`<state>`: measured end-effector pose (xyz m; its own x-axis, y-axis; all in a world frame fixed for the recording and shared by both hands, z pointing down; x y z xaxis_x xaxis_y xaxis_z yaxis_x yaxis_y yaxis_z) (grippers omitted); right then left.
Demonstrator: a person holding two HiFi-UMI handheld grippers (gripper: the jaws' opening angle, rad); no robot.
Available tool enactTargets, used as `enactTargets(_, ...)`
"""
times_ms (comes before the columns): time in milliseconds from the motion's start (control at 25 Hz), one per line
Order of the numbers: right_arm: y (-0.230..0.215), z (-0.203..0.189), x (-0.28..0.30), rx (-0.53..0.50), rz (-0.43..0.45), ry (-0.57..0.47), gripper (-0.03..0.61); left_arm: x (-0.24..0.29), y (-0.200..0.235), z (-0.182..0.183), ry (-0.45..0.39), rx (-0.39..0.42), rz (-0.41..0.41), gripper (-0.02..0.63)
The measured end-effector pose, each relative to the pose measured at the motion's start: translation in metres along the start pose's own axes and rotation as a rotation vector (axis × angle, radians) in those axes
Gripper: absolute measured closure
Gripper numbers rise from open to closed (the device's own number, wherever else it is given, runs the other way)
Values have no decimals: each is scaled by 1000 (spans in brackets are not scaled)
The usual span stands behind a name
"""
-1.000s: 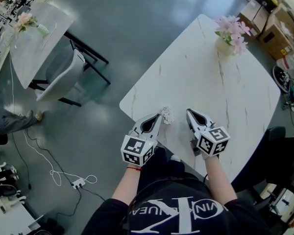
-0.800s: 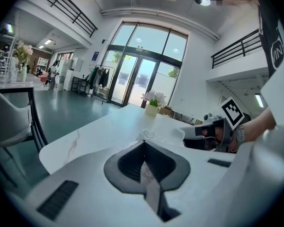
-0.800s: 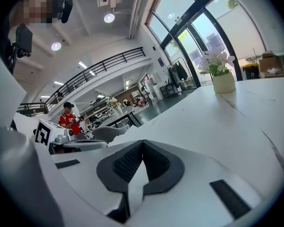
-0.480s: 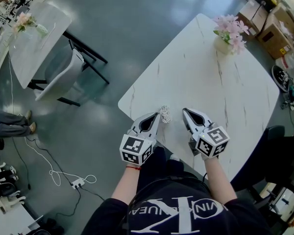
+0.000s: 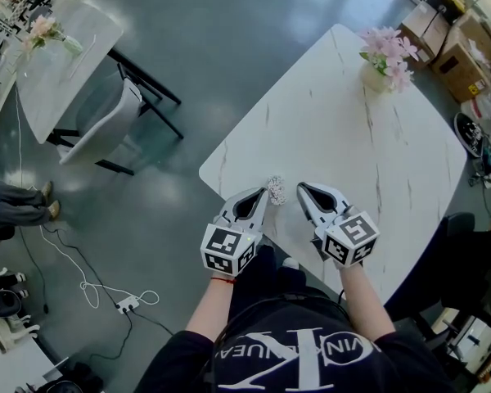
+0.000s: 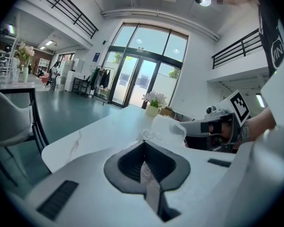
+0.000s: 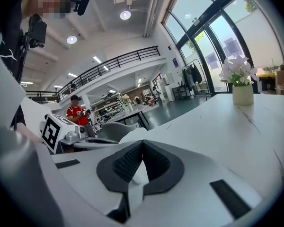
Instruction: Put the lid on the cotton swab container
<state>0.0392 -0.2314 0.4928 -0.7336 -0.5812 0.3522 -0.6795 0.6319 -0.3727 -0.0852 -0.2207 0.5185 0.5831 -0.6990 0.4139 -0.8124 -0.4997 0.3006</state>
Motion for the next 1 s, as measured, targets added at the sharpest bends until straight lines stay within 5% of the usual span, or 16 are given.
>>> enactTargets(800, 25, 2, 23, -179, 50, 107, 575, -4, -1, -3, -8, -5, -19, 609)
enactTargets(1000, 26, 2, 25, -214, 52, 139, 575, -13, 5, 12, -68, -8, 10, 609)
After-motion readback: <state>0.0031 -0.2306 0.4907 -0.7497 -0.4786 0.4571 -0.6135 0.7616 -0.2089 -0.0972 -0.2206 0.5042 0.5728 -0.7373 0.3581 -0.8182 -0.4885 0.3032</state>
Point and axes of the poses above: the fingertips, and each gripper's own axes: x forward along the fingers, y to its left, z out of its top, the point moved 4 cm from there along -x, backward along the fingers, and after that the axes turned 4 degrees about z, right-handed, at the moved point
